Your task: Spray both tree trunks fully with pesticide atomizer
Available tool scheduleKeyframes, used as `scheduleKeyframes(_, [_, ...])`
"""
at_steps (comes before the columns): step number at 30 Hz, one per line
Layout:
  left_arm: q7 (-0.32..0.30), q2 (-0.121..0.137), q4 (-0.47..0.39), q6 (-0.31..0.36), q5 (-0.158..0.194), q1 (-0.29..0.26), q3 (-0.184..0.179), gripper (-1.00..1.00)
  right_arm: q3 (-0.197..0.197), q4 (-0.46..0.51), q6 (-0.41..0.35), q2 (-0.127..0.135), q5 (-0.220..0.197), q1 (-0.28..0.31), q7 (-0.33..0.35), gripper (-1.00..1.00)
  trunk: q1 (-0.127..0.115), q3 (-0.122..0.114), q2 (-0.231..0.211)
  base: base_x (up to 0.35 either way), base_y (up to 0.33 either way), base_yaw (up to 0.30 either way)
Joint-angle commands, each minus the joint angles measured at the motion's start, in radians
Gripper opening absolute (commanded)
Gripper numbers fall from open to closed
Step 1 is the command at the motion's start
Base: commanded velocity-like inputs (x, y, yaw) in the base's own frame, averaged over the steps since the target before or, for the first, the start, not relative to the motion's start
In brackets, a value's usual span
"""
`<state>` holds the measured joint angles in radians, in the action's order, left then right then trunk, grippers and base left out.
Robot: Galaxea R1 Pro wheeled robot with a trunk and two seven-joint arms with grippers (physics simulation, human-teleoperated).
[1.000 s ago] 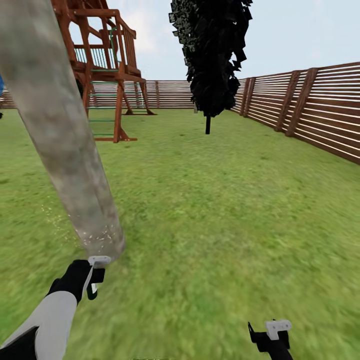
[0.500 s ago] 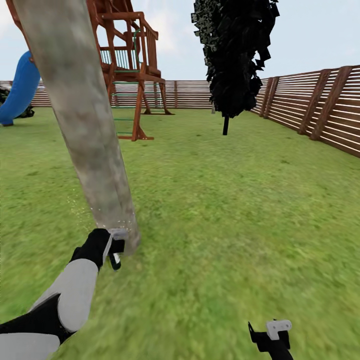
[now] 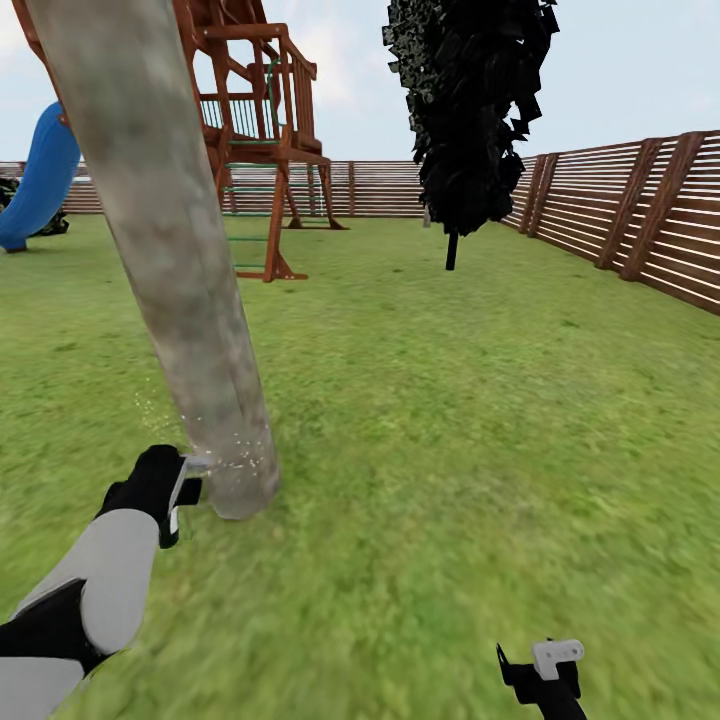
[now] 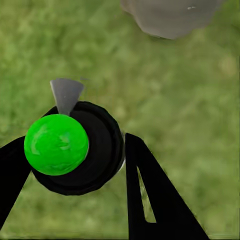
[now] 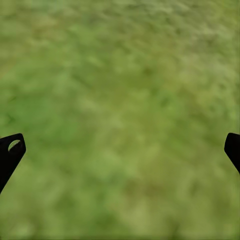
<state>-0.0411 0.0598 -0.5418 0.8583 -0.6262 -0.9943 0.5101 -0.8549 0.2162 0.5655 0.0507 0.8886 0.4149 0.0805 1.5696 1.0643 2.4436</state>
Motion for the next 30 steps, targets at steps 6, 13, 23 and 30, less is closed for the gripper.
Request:
scheduleKeyframes(6, [-0.036, 0.037, 0.0, 0.0, 0.006, 0.006, 0.003, -1.0, -0.007, 0.0, 0.004, -0.002, 0.001, 0.0, 0.008, 1.0, 0.0, 0.001, 0.0, 0.01, -0.018, 0.109])
scheduleKeyframes(13, [-0.035, 0.014, -0.001, -0.003, 0.005, -0.001, 0.004, -1.0, -0.007, 0.0, 0.004, -0.002, 0.002, 0.0, 0.008, 1.0, 0.0, 0.001, 0.0, 0.175, -0.213, 0.128])
scheduleKeyframes(23, [-0.034, 0.009, -0.002, -0.002, 0.002, -0.002, 0.004, -1.0, -0.007, 0.0, 0.004, -0.002, 0.002, 0.0, 0.008, 1.0, 0.0, 0.001, 0.0, 0.151, -0.22, 0.001])
scheduleKeyframes(30, [-0.034, 0.011, -0.003, -0.001, 0.002, -0.005, 0.004, -1.0, -0.007, 0.0, 0.004, -0.002, 0.003, 0.001, 0.008, 1.0, 0.0, 0.001, 0.0, -0.088, -0.266, 0.039])
